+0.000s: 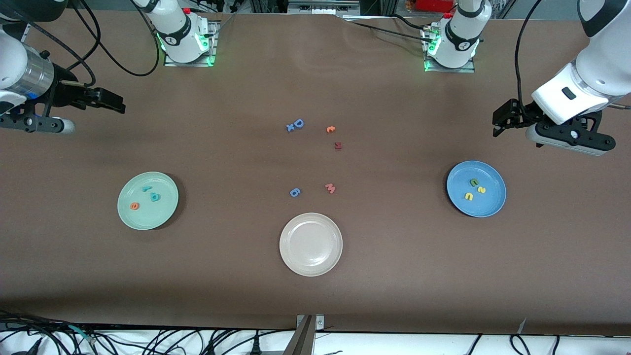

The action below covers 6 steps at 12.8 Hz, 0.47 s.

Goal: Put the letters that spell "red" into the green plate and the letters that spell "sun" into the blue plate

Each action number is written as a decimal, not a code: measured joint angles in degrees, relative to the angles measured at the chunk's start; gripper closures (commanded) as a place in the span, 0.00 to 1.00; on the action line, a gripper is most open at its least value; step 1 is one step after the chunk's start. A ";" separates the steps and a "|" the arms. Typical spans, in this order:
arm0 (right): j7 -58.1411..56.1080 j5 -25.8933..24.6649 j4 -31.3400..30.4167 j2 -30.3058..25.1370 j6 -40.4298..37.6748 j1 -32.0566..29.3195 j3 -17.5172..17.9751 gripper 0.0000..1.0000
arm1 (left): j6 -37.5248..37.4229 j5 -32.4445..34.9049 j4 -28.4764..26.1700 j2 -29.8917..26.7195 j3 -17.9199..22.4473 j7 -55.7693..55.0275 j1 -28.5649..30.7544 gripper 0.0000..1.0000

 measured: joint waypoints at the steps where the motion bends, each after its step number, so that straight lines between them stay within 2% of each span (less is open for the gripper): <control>1: -0.16 0.00 0.02 -0.10 -0.24 -0.38 0.00 0.00 | 0.00 0.00 0.00 0.00 0.00 0.00 0.00 0.00; 6: -1.82 0.00 0.07 -0.13 0.84 -1.35 -0.01 0.00 | 0.11 0.00 0.00 0.03 0.00 0.00 0.00 0.00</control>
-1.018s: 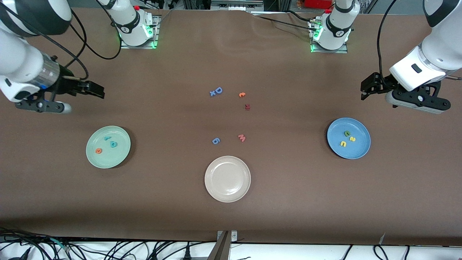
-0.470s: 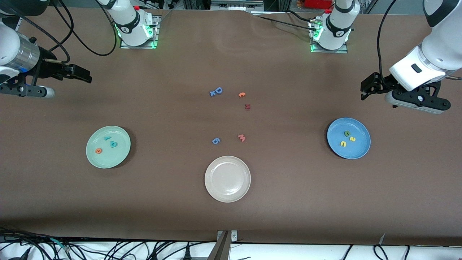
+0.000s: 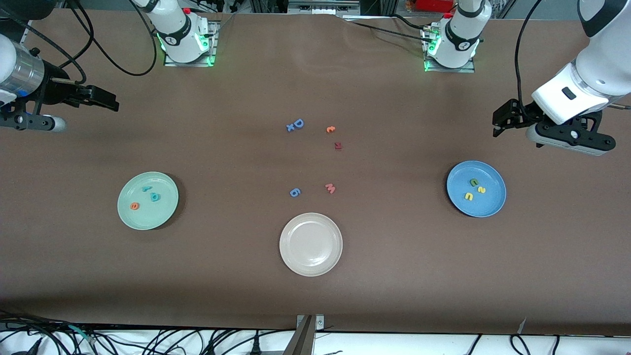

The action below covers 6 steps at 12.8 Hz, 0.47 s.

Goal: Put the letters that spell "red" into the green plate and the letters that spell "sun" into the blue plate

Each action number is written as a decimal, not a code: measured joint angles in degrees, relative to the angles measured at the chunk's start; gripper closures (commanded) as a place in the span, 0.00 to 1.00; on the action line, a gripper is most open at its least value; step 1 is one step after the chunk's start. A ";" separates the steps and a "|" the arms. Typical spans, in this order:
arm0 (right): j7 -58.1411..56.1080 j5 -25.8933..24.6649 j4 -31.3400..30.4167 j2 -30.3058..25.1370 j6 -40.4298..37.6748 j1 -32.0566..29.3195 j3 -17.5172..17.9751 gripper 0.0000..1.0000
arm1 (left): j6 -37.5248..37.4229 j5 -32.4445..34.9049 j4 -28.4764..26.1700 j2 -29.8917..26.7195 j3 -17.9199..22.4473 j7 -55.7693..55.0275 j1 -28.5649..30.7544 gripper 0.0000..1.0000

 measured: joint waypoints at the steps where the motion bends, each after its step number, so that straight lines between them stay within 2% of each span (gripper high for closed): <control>1: -0.53 0.00 0.01 0.00 0.30 -0.12 0.00 0.00 | 0.07 0.00 0.00 0.03 0.00 0.00 0.00 0.00; 6: -1.11 0.00 0.03 0.03 0.57 -0.43 -0.02 0.00 | 0.33 0.00 0.00 0.13 0.00 -0.12 -0.12 0.00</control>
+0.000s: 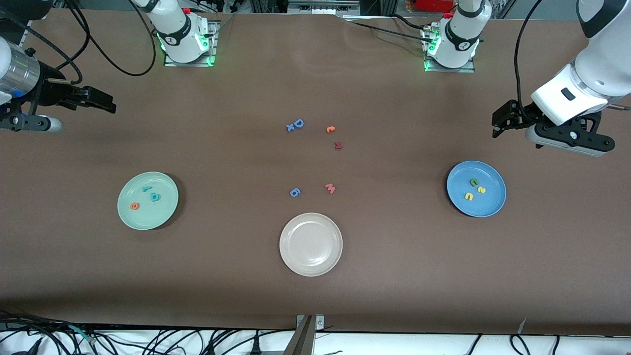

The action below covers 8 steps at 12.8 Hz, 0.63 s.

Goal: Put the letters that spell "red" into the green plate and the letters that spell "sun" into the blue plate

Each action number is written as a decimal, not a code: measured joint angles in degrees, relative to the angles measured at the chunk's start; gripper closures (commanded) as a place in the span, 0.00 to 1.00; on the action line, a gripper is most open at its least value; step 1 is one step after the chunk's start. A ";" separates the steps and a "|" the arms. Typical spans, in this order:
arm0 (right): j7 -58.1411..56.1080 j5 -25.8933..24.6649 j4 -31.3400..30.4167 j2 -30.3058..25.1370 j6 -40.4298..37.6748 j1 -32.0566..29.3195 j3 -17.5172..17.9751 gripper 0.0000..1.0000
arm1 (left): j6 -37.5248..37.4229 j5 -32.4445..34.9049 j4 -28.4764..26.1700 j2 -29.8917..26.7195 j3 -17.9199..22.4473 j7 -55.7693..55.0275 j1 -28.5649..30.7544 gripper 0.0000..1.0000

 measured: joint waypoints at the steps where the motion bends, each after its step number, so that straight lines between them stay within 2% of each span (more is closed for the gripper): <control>1: -0.01 0.00 0.20 0.17 0.00 0.00 0.00 0.00 | 0.01 0.00 0.00 0.04 0.00 -0.06 -0.02 0.00; 8: -0.02 -0.55 2.22 1.78 0.24 0.00 0.01 0.00 | 0.94 0.00 0.00 0.88 -0.06 -0.19 -0.09 0.00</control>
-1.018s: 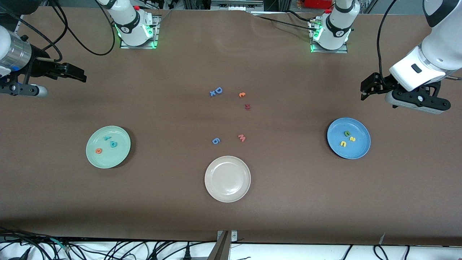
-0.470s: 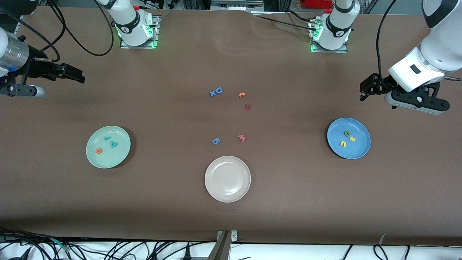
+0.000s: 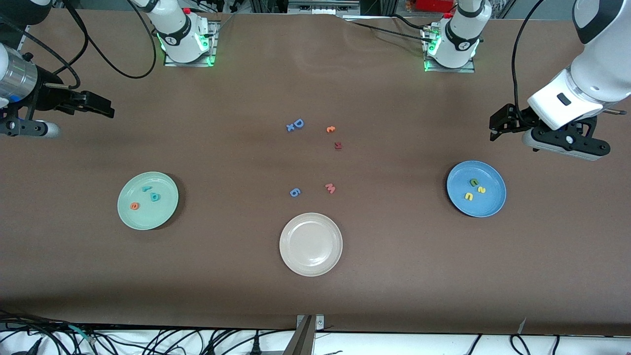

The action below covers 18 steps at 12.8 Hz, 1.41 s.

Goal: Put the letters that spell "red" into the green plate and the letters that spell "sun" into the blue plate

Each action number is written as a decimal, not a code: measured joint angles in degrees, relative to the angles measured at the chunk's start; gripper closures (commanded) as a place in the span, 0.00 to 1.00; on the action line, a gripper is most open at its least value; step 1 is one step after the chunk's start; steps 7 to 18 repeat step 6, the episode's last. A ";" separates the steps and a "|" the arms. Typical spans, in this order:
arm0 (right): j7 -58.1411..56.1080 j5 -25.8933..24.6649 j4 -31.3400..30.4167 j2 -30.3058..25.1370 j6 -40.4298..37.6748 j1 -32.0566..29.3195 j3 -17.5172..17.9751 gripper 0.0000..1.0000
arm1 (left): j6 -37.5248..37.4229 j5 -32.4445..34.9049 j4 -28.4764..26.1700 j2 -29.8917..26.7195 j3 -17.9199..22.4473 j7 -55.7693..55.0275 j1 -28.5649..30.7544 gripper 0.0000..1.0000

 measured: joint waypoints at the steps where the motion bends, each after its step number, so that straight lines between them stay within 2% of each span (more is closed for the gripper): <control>1: 0.00 -0.13 0.00 0.06 0.03 0.00 0.00 0.00 | 0.03 0.00 0.00 0.05 0.00 0.00 0.00 0.00; 18: 0.00 -0.22 0.00 0.30 1.17 0.00 0.00 0.00 | 0.08 0.00 0.04 0.12 -0.06 -0.01 -0.06 0.00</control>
